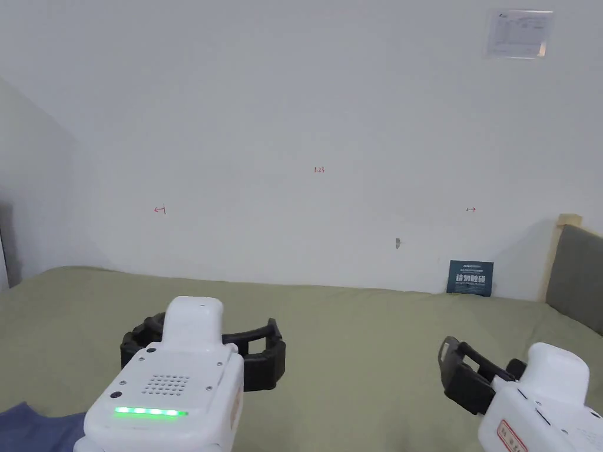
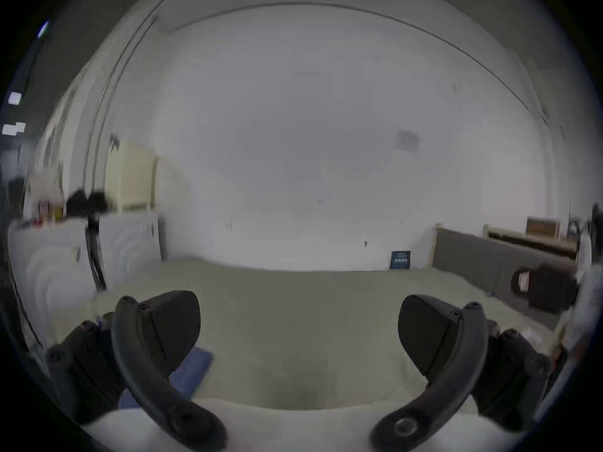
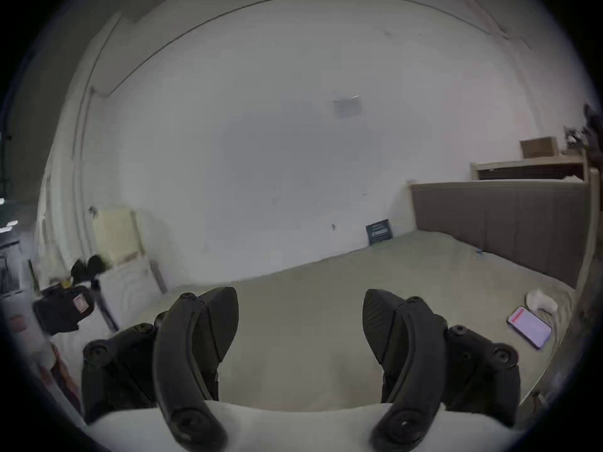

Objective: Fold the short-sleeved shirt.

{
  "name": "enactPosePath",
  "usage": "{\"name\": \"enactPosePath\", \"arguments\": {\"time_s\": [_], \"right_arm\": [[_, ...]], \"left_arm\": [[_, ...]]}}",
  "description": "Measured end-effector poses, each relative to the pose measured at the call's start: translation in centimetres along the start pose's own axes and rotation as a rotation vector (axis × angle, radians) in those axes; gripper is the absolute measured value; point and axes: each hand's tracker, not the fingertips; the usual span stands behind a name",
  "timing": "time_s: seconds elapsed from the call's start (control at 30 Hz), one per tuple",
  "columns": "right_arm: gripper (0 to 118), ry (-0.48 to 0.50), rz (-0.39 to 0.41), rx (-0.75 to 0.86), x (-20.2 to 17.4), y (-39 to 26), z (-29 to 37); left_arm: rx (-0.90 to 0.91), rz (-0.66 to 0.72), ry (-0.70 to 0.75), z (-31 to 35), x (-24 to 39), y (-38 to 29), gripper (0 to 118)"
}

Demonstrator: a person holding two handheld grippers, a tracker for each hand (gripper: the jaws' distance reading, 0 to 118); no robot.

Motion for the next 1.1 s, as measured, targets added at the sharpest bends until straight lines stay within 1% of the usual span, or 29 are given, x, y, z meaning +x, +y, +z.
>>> {"name": "enactPosePath", "arguments": {"time_s": [0.03, 0.07, 0.13, 0.2, 0.23, 0.4, 0.57, 0.7, 0.83, 0.87, 0.9, 0.93, 0.97, 1.0, 1.03, 1.07, 1.1], "right_arm": [[83, -0.027, 0.053, 0.022, -0.1, 0.0, 0.2], [83, -0.045, 0.126, 0.015, -0.1, 0.0, 0.2], [83, -0.045, 0.219, 0.018, -0.7, -0.2, 0.4], [83, -0.066, 0.297, 0.012, -0.9, -0.1, 0.4], [83, -0.059, 0.317, 0.023, -1.1, -0.1, 0.5], [83, -0.044, 0.347, 0.014, -1.4, -0.2, 0.5], [83, -0.036, 0.351, 0.001, -1.6, -0.3, 0.4], [83, -0.025, 0.336, 0.0, -1.7, -0.2, 0.2], [82, -0.011, 0.352, -0.017, -2.1, -0.2, 0.1], [81, -0.012, 0.355, -0.017, -2.2, -0.3, 0.2], [80, -0.008, 0.355, -0.024, -2.2, -0.2, 0.1], [64, -0.005, 0.346, -0.03, -2.2, -0.2, 0.1], [31, 0.002, 0.33, -0.028, -2.1, -0.2, 0.1], [1, -0.015, 0.31, -0.017, -2.2, -0.3, 0.1], [1, -0.044, 0.297, -0.005, -2.2, -0.4, 0.3], [1, -0.022, 0.31, -0.018, -2.0, -0.2, 0.2], [1, -0.012, 0.307, -0.032, -1.9, 0.0, 0.2]], "left_arm": [[0.004, 0.002, 0.016, 0.2, -0.1, -0.1, 118], [0.0, -0.002, 0.011, 0.4, 0.0, -0.1, 118], [-0.009, -0.032, 0.017, 0.3, 0.0, -0.2, 118], [-0.026, -0.05, 0.027, 0.1, -0.2, -0.3, 118], [-0.031, -0.053, 0.049, 0.0, -0.3, -0.4, 118], [-0.064, 0.0, 0.047, -0.6, -1.3, -0.5, 118], [-0.074, 0.006, 0.059, -0.8, -1.5, -0.6, 118], [-0.082, 0.016, 0.051, -1.1, -1.7, -0.7, 118], [-0.096, 0.005, 0.047, -1.2, -1.6, -0.7, 118], [-0.099, 0.007, 0.045, -1.2, -1.6, -0.8, 116], [-0.106, 0.009, 0.041, -1.3, -1.6, -0.8, 108], [-0.104, 0.013, 0.043, -1.2, -1.6, -0.8, 80], [-0.103, 0.016, 0.044, -1.1, -1.6, -0.8, 39], [-0.111, 0.012, 0.049, -1.3, -1.6, -0.8, 0], [-0.113, 0.015, 0.056, -1.4, -1.7, -0.9, 0], [-0.107, 0.023, 0.051, -1.3, -2.0, -0.9, 0], [-0.121, 0.023, 0.033, -1.4, -2.1, -0.9, 0]]}}
